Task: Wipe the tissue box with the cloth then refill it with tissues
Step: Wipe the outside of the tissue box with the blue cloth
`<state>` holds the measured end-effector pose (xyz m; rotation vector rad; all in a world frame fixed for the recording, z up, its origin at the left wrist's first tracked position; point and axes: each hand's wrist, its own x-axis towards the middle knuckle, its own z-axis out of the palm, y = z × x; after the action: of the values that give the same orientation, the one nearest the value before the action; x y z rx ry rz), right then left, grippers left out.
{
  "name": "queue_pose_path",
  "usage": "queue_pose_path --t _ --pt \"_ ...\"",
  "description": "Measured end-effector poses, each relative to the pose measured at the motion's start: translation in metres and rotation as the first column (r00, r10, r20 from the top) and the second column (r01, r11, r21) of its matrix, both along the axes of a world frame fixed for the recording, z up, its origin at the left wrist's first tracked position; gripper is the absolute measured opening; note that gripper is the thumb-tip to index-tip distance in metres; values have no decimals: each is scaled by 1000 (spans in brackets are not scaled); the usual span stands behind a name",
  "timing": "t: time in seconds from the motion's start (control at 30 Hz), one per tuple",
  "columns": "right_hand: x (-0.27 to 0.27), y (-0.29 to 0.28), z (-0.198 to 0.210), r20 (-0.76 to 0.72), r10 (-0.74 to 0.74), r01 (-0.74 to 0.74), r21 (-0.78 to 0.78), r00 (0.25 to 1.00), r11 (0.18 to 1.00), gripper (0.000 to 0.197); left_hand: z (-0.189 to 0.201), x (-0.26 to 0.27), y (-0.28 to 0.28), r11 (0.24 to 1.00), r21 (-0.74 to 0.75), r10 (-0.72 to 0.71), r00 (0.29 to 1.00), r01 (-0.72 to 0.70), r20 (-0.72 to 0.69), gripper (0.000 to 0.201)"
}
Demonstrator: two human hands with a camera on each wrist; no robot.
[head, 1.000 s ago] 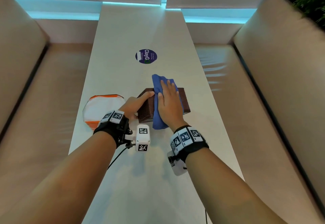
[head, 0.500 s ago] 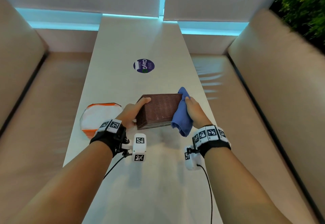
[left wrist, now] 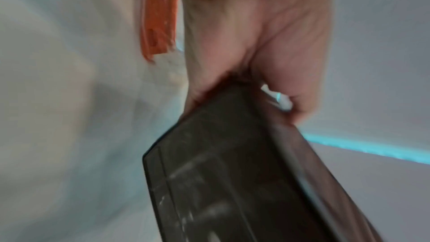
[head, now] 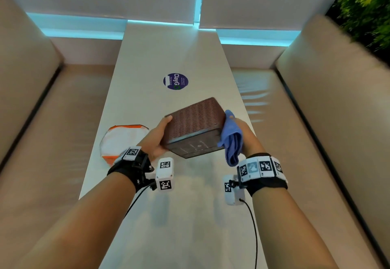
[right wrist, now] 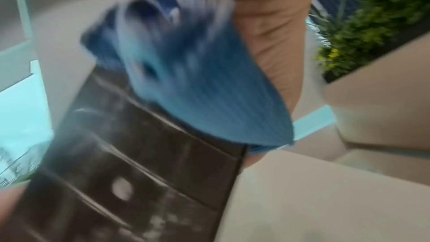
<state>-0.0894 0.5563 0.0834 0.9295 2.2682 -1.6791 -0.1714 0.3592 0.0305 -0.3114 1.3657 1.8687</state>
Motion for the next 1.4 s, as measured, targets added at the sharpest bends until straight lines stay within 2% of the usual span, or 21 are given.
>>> queue_pose_path --t 0.03,0.1,0.2,0.23,0.33,0.37,0.47,0.53,0.57,0.67,0.7,0.8,0.87,0.97,1.03,1.13,1.23,1.27,1.3,1.33,1.4 --pt "-5 -5 0 -62 -37 42 85 997 995 20 0 2 5 997 -80 20 999 -23 -40 39" --pt "-9 -9 -11 -167 -167 190 130 972 973 31 1 5 14 970 -243 -17 991 -16 -132 48" --pt "-7 -22 -22 -166 -189 223 220 968 950 46 -31 -6 22 942 -322 -146 980 96 -134 106" --pt "-4 -25 -26 -173 -205 242 227 963 943 47 -34 -5 23 936 -322 -195 972 144 -130 109" --pt "-4 -28 -30 -145 -246 277 269 958 922 48 -13 7 24 932 -269 -296 939 244 -173 64" --pt "-4 -30 -31 -145 -250 283 291 957 914 49 -12 8 24 927 -260 -324 927 272 -187 61" --pt "-5 -37 -28 -120 -214 244 368 969 897 51 -7 7 21 899 -297 -380 910 322 -166 91" --pt "-8 -42 -30 -107 -158 189 433 982 881 52 -10 4 21 901 -312 -357 923 300 -142 92" --pt "-9 -44 -31 -109 -110 148 466 988 872 54 -11 4 21 907 -306 -345 927 288 -150 90" --pt "-7 -46 -37 -122 126 -29 595 985 803 58 -16 1 21 922 -278 -321 932 269 -165 110" --pt "-6 -45 -40 -134 216 -85 630 967 772 59 -17 2 21 922 -281 -321 931 266 -172 107" --pt "-2 -40 -47 -208 366 -140 671 907 728 61 -19 4 22 925 -295 -298 940 240 -167 70" --pt "-4 -37 -48 -249 287 -82 607 925 790 58 -14 6 22 924 -307 -291 941 229 -172 60" --pt "-10 -33 -44 -234 -75 147 309 969 940 55 -10 7 23 923 -318 -285 941 217 -185 54" --pt "-15 -30 -41 -161 -214 245 215 964 945 54 -11 7 24 913 -349 -288 938 209 -191 62" --pt "-16 -36 -35 -95 -24 64 453 995 889 56 -15 5 25 919 -341 -276 942 200 -192 69" --pt "-9 -46 -34 -149 254 -111 618 956 778 59 -13 5 26 913 -342 -297 937 222 -186 99" --pt "-4 -48 -36 -180 322 -137 642 930 754 59 -14 5 26 910 -345 -307 933 229 -189 98" --pt "1 -49 -37 -208 364 -149 652 908 744 60 -13 6 26 910 -348 -306 931 225 -197 85" --pt "4 -50 -37 -232 381 -148 651 895 745 59 -12 6 27 913 -342 -302 933 223 -198 71" --pt "2 -50 -38 -258 340 -114 621 904 775 58 -10 8 27 918 -330 -295 935 219 -199 59"
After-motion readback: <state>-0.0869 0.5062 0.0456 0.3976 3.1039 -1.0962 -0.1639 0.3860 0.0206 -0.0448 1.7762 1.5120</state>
